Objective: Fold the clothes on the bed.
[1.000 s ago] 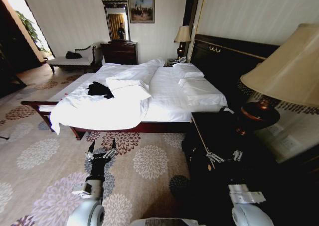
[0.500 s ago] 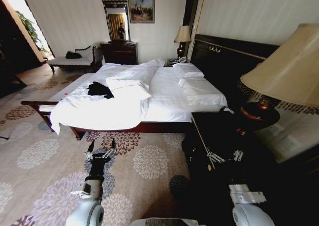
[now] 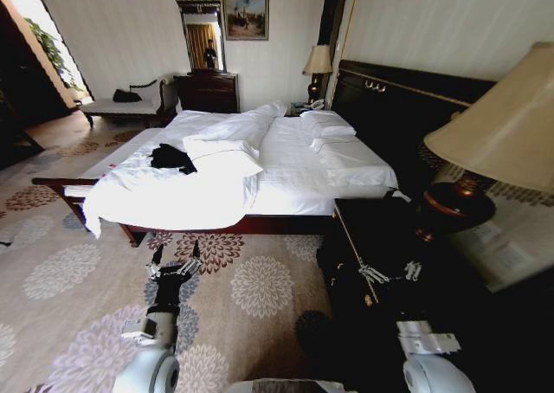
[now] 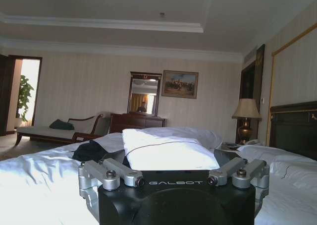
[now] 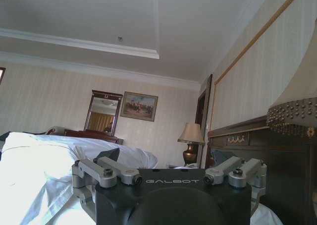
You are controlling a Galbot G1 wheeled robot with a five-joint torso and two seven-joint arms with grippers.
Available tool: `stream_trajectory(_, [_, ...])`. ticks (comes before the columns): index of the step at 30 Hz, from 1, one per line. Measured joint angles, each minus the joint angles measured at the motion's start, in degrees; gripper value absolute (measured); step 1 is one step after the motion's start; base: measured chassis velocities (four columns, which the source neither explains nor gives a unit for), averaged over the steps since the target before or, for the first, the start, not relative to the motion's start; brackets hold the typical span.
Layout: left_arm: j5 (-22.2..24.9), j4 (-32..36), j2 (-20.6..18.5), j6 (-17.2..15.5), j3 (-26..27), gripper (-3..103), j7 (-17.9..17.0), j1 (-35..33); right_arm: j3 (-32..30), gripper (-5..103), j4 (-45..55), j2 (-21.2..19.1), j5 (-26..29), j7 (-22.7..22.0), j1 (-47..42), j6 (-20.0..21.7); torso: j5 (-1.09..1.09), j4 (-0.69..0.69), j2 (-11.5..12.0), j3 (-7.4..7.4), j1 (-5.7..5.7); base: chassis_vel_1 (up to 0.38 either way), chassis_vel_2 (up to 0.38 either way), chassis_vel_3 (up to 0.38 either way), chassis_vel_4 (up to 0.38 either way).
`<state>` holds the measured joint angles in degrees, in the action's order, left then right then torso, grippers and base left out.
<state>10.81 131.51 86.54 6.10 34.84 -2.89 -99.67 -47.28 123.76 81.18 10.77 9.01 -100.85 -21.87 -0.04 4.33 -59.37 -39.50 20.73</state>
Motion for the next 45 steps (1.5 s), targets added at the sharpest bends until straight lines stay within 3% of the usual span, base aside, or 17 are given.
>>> stream_trajectory(45, [-0.6,0.1,0.7,0.3,-0.2,100,0.1,-0.4,0.2,100,-1.0,-0.1,0.4,0.1,0.6,-0.6,0.01,0.0,0.0,0.01,-0.02,-0.114,0.108,0.115,-0.111])
